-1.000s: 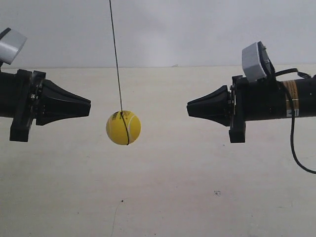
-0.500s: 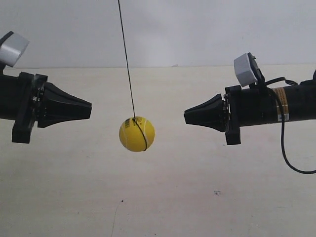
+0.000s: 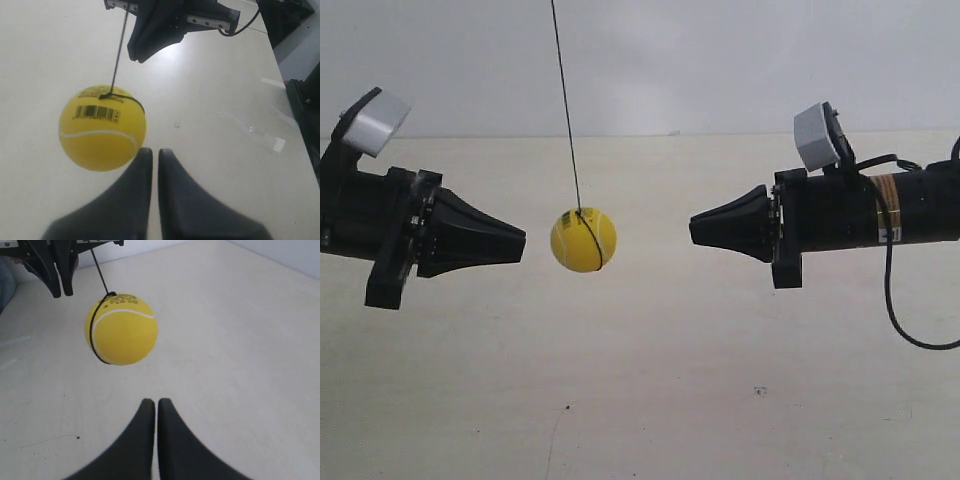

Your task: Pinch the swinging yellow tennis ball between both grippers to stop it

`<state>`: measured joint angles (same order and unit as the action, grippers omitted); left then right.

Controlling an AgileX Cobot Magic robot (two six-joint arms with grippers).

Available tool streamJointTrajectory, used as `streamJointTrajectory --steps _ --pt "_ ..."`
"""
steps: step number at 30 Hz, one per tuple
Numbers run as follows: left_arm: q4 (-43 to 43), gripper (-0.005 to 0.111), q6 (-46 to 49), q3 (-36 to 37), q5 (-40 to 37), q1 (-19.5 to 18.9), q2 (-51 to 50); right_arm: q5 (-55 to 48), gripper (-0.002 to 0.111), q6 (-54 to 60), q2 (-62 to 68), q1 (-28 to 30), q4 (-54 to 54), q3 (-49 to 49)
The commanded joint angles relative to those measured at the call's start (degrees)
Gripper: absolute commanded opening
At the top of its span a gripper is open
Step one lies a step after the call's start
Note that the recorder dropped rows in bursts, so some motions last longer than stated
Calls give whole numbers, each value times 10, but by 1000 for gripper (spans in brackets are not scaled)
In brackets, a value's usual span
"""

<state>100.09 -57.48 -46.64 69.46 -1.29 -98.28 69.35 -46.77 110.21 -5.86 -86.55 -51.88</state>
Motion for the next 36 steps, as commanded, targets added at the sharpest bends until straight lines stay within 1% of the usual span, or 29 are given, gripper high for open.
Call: streamJointTrajectory --steps 1,12,19,24,30,36 --pt "-1 5 5 -4 5 14 0 6 0 20 -2 -27 11 -5" --pt "-1 5 10 -5 5 19 -1 6 0 -11 43 -34 2 -49" --pt "-1 5 10 -5 5 19 -1 6 0 -10 45 -35 3 -50" --pt "-1 5 17 -5 5 20 -2 6 0 -7 45 -54 3 -50" --pt "-1 5 21 -5 5 44 -26 6 0 -11 45 -67 -1 -57" --pt "-1 5 21 -17 5 46 -56 6 0 -13 45 -67 -3 -57"
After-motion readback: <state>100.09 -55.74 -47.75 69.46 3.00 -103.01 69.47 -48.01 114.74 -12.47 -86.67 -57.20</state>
